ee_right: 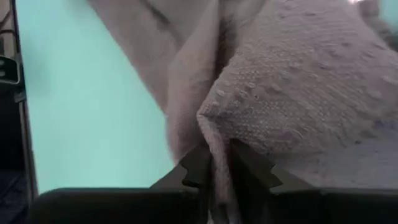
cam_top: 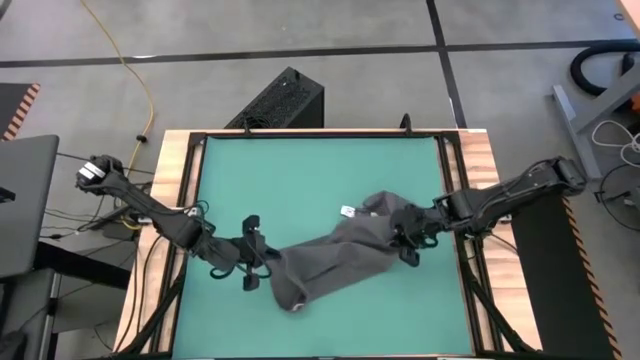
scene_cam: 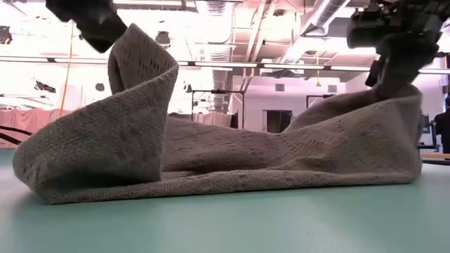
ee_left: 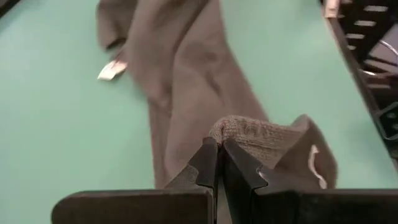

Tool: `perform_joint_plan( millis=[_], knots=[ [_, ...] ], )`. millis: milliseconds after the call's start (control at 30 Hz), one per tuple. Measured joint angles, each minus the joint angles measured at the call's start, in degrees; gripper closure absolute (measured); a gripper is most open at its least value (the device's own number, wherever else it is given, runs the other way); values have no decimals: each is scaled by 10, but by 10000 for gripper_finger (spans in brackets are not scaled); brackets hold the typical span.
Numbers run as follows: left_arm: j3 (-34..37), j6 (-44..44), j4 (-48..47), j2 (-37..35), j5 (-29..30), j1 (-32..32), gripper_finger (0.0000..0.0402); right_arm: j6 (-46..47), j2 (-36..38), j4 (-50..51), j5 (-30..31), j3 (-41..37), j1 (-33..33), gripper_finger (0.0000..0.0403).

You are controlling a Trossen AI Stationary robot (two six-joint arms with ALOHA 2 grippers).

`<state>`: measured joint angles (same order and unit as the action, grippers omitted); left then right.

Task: Roll towel
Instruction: Roll the gray towel

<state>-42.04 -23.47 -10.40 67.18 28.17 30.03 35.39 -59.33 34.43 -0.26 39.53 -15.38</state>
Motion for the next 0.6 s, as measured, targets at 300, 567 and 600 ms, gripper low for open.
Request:
perform_joint_plan(
  millis=[300, 567, 600],
  knots=[
    [0, -151, -157, -1, 56, -5, 401, -38, 31, 78, 12, 0, -4, 242],
    [0, -272, -265, -1, 69, -13, 401, -59, 40, 107, 17, 0, 54, 222],
    [0, -289, -280, -1, 84, -13, 401, -59, 40, 117, 18, 0, 63, 223]
  ],
)
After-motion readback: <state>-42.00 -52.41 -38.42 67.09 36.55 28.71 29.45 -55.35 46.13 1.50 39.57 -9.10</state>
